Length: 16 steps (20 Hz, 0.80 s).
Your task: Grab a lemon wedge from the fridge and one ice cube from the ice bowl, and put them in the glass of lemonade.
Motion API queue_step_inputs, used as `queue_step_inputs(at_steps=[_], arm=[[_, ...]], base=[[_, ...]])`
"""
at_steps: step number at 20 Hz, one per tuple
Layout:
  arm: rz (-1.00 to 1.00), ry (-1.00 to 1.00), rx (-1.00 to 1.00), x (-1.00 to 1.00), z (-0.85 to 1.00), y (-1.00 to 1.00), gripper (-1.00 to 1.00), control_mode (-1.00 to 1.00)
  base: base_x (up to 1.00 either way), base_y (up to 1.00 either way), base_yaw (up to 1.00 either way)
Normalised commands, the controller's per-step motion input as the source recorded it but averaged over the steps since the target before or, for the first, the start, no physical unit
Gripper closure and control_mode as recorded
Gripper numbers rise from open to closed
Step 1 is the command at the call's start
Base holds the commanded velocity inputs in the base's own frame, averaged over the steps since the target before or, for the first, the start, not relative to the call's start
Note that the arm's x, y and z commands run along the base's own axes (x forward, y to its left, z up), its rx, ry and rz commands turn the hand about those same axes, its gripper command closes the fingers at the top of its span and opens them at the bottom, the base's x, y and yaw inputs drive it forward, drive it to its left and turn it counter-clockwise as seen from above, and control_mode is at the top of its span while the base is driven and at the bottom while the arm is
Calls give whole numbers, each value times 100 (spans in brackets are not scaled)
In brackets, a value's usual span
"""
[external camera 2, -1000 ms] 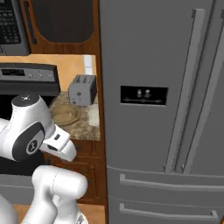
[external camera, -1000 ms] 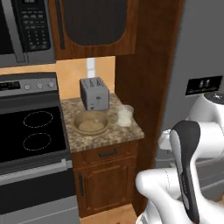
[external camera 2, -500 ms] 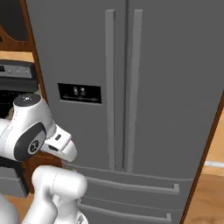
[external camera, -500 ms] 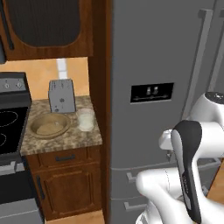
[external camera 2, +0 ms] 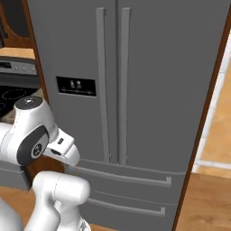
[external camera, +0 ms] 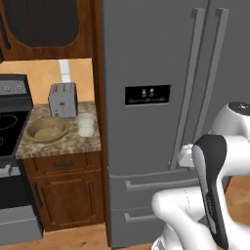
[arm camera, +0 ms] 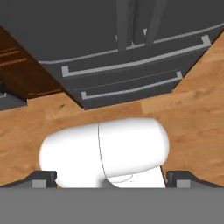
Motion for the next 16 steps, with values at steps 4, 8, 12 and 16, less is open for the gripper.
queue_step_inputs(at_steps=[4, 8, 12, 16], arm=[[0, 0, 0, 0, 0, 0, -100, 100], [0, 0, 0, 0, 0, 0, -100, 100], [0, 0, 0, 0, 0, 0, -100, 100], [0, 0, 0, 0, 0, 0, -100, 100]], base=[[-61, -28, 0], [-18, -36, 0], [0, -71, 0], [-31, -12, 4]])
